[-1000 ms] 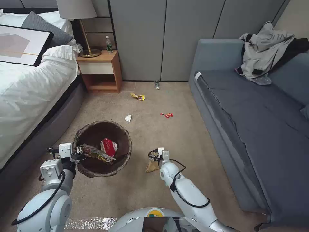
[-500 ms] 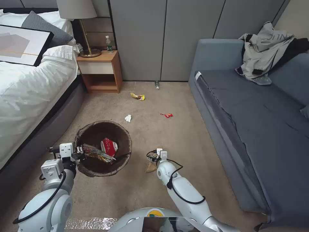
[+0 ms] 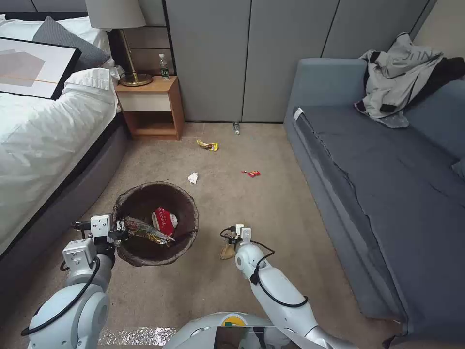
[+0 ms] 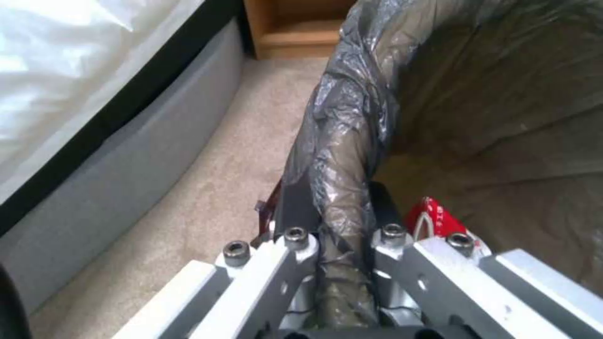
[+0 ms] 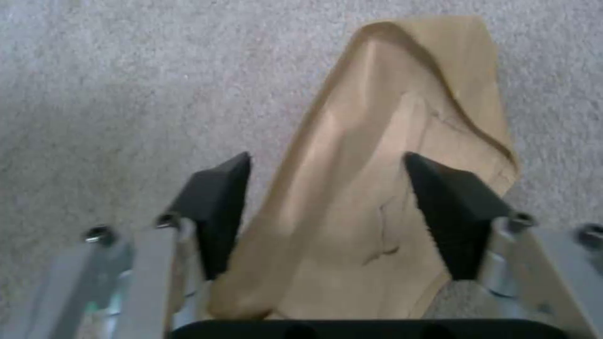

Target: Pick up the trash bin, then pick up the garbage from the floor and place it into the trash bin.

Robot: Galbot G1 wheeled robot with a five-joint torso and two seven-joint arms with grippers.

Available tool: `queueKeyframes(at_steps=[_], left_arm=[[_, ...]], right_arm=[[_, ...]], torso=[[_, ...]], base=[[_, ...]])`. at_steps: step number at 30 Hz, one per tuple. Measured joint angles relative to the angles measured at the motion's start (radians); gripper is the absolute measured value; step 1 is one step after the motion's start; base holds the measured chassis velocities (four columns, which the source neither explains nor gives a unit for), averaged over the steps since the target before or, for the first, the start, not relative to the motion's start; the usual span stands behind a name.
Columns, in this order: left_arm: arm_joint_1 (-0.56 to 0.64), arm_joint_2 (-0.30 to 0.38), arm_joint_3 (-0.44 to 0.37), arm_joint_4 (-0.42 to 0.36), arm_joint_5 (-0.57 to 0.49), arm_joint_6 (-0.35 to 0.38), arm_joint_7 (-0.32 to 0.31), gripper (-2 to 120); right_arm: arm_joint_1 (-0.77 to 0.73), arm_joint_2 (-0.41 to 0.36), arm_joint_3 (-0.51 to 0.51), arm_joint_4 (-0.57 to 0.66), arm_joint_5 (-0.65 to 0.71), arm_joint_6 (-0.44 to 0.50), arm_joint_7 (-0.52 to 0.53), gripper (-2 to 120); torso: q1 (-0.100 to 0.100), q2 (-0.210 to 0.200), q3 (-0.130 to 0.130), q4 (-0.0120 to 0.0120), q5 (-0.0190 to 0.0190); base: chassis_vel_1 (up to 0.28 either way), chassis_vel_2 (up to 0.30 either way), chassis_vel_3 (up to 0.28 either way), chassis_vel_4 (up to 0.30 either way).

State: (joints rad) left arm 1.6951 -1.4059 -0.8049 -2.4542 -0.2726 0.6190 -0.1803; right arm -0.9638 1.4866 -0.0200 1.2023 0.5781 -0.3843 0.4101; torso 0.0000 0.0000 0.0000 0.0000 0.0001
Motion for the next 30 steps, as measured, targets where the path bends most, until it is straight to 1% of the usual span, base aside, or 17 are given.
queueKeyframes(at_steps=[1, 2, 4, 5, 8, 9, 12, 14, 16, 30], left_arm=[[0.0, 0.0, 0.001, 0.0, 0.0, 0.0, 0.0, 3], [0.0, 0.0, 0.003, 0.0, 0.001, 0.0, 0.0, 3], [0.001, -0.001, 0.005, 0.0, 0.001, 0.0, 0.0, 3], [0.001, -0.001, 0.005, 0.0, 0.001, 0.0, 0.0, 3], [0.001, 0.0, 0.007, 0.0, 0.002, 0.0, 0.0, 3], [0.001, 0.0, 0.007, 0.0, 0.002, 0.0, 0.0, 3], [0.0, 0.001, 0.011, 0.001, 0.003, 0.0, 0.0, 3], [0.0, 0.001, 0.012, 0.001, 0.003, 0.0, 0.0, 3], [0.0, 0.001, 0.015, 0.001, 0.005, 0.0, 0.0, 3], [0.002, 0.005, 0.014, -0.004, 0.005, 0.0, -0.001, 3]], right_arm=[[-0.001, 0.0, 0.001, 0.0, 0.001, 0.0, -0.001, 55], [-0.002, 0.0, 0.001, -0.001, 0.001, 0.001, -0.001, 49], [-0.003, 0.0, 0.003, -0.003, 0.001, 0.001, -0.002, 41], [-0.003, 0.0, 0.003, -0.003, 0.001, 0.001, -0.002, 41], [-0.005, 0.0, 0.005, -0.005, 0.002, 0.002, -0.003, 28], [-0.005, 0.0, 0.005, -0.005, 0.002, 0.002, -0.003, 28], [-0.008, 0.001, 0.008, -0.006, 0.002, 0.004, -0.004, 13], [-0.008, 0.0, 0.008, -0.006, 0.002, 0.004, -0.004, 11], [-0.01, 0.0, 0.01, -0.006, 0.001, 0.005, -0.005, 0], [-0.022, -0.001, 0.034, 0.007, 0.001, 0.013, -0.008, 0]], torso=[[0.0, 0.0, 0.0, 0.0, 0.0], [0.0, 0.0, 0.0, 0.0001, 0.0], [0.0, 0.0, 0.0, 0.0, 0.0], [0.0, 0.0, 0.0, 0.0, 0.0], [0.0, 0.0, 0.0, 0.0, 0.0], [0.0, 0.0, 0.0, 0.0, 0.0], [0.0, 0.0, 0.0, -0.0001, 0.0], [0.0, 0.0, 0.0, -0.0001, 0.0], [0.0, 0.0, 0.0, -0.0001, 0.0], [0.0, 0.0, 0.0, 0.0, 0.0]], base=[[0.0, 0.0, 0.0, 0.0], [0.0, 0.0, 0.0, 0.0], [0.0, 0.0, 0.0, 0.0], [0.0, 0.0, 0.0, 0.0], [0.0, 0.0, 0.0, 0.0], [0.0, 0.0, 0.0, 0.0], [0.0, 0.0, 0.0, 0.0], [0.0, 0.0, 0.0, 0.0], [0.0, 0.0, 0.0, 0.0], [0.0, 0.0, 0.0, 0.0]])
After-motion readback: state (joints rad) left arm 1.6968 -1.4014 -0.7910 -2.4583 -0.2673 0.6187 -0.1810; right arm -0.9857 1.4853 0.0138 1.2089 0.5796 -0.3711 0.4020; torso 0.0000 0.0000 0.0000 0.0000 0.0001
